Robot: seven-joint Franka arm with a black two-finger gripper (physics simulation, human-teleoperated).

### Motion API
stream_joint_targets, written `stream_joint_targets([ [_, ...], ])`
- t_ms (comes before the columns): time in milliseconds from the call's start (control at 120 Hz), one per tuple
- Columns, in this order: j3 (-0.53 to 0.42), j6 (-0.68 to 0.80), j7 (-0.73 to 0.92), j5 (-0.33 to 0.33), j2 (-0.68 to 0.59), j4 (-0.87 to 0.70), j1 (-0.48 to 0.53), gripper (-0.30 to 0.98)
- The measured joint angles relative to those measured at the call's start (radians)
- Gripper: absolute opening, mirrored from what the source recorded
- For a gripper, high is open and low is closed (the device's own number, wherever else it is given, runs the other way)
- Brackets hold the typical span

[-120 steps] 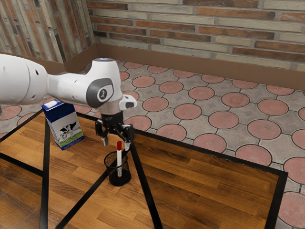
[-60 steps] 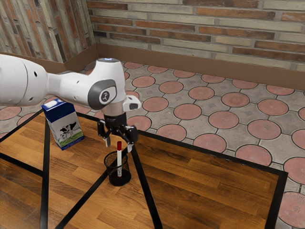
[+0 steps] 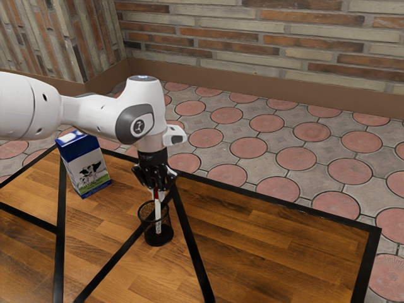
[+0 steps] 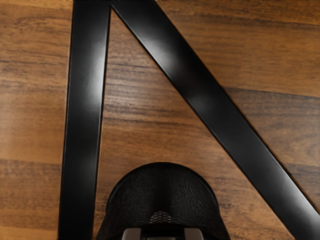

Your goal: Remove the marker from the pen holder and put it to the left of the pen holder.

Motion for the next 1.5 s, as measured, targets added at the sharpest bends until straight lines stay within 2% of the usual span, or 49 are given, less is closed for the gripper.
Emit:
stream_joint_targets([
  [167, 0.0, -0.01, -0.008, 0.012, -0.106, -0.062, 0.001, -0.06],
  [375, 0.001, -0.136, -0.025, 0.026, -0.448, -0.195, 0.007, -0.08],
  [467, 0.002, -0.229, -0.033, 0.047, -0.522, -0.226, 0.054, -0.09],
  [633, 0.003, -0.426, -0.054, 0.077, -0.505, -0.291, 0.113, -0.09],
  [767, 0.002, -0.58, -0.073, 0.08, -0.372, -0.276, 0.119, -0.09],
  [883, 0.007, -0.657, -0.083, 0.076, -0.248, -0.222, 0.111, -0.1],
  [1067, 0.001, -0.707, -0.097, 0.062, -0.22, -0.194, 0.109, 0.29],
  [1183, 0.001, -0.711, -0.104, 0.057, -0.238, -0.174, 0.103, 0.45],
  [1342, -0.001, -0.437, -0.072, 0.067, -0.284, -0.129, 0.091, 0.56],
  [1500, -0.002, -0.266, -0.034, 0.077, -0.293, -0.082, 0.061, 0.62],
])
